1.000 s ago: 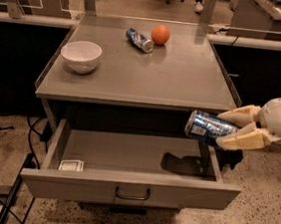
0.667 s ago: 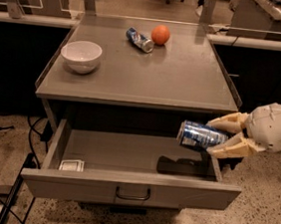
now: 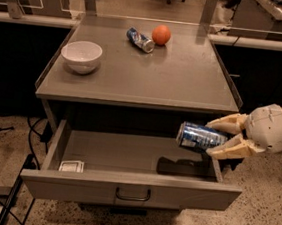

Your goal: Place pepsi can into top drawer

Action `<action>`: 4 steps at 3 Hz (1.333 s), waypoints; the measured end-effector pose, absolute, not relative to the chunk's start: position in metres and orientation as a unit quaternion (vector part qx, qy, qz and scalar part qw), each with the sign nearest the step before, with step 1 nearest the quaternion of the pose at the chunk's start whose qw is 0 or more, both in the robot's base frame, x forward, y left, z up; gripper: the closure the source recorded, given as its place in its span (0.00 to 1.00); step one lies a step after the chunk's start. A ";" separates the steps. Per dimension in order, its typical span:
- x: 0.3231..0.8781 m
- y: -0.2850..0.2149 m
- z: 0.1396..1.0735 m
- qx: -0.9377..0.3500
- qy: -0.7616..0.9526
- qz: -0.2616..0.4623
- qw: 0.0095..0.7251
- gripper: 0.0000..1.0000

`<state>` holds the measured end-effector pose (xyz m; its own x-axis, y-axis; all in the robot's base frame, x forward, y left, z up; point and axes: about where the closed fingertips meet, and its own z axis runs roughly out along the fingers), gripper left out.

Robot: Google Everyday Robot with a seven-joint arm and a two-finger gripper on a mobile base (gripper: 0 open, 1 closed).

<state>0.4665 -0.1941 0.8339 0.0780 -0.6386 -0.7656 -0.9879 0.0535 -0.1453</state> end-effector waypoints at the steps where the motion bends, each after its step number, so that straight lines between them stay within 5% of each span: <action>1: 0.472 -0.187 0.822 -0.662 0.616 0.233 0.357 1.00; 4: 0.508 -0.141 0.763 -0.681 0.580 0.251 0.370 1.00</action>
Offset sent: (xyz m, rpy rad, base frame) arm 0.0286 0.0311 -0.0476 -0.0093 -0.1150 0.1041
